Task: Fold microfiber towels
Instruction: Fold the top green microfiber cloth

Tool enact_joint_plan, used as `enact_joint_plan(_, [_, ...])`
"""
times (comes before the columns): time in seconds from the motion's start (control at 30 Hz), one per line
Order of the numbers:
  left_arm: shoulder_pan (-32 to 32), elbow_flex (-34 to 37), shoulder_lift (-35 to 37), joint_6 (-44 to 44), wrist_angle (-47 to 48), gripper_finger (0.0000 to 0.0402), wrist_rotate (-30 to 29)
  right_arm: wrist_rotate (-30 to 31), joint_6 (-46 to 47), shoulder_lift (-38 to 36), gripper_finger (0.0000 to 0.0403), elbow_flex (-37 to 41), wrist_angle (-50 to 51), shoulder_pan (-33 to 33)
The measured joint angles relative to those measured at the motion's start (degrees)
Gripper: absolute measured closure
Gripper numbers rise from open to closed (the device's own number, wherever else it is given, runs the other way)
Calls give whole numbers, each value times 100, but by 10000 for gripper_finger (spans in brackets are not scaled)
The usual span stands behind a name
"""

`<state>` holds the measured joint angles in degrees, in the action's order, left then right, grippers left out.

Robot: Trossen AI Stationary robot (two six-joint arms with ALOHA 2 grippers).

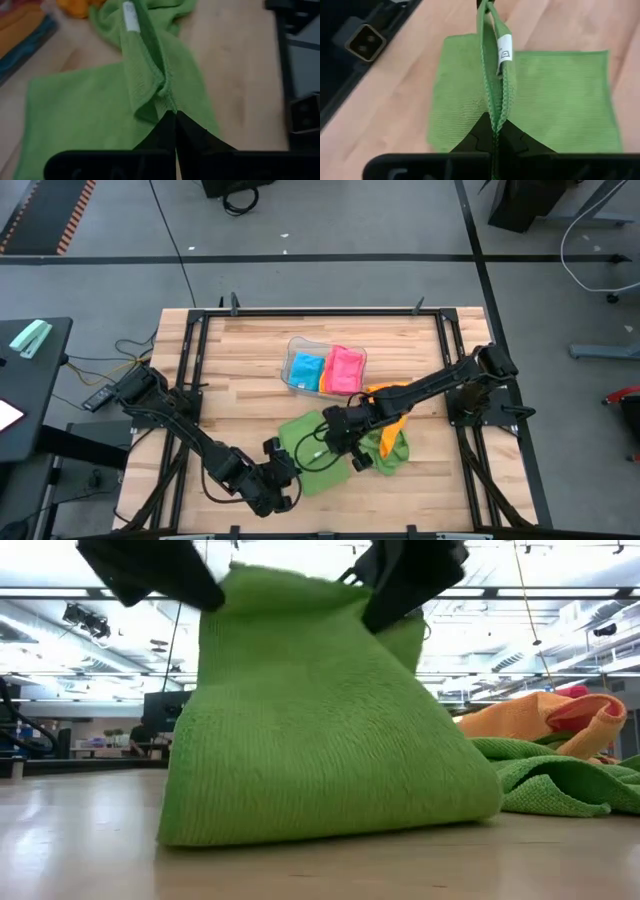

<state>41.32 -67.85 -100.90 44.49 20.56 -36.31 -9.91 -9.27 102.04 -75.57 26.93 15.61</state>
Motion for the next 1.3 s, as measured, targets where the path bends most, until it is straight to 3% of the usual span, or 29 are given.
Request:
enact_joint_plan(0.47, [-95,-2,2,1184,1638,388,-315,-47,-1005,780,393,-507,147,-624])
enact_joint_plan(0.63, [-218,-2,2,1425,2221,396,-332,216,-1178,807,393,-621,181,-850])
enact_joint_plan(0.9, [-481,18,-84,1487,2500,391,-141,275,-1565,922,393,-616,45,-1116])
enact_joint_plan(1.3, [-655,623,-79,1808,2284,389,74,690,-1977,1148,393,-627,-250,-1256])
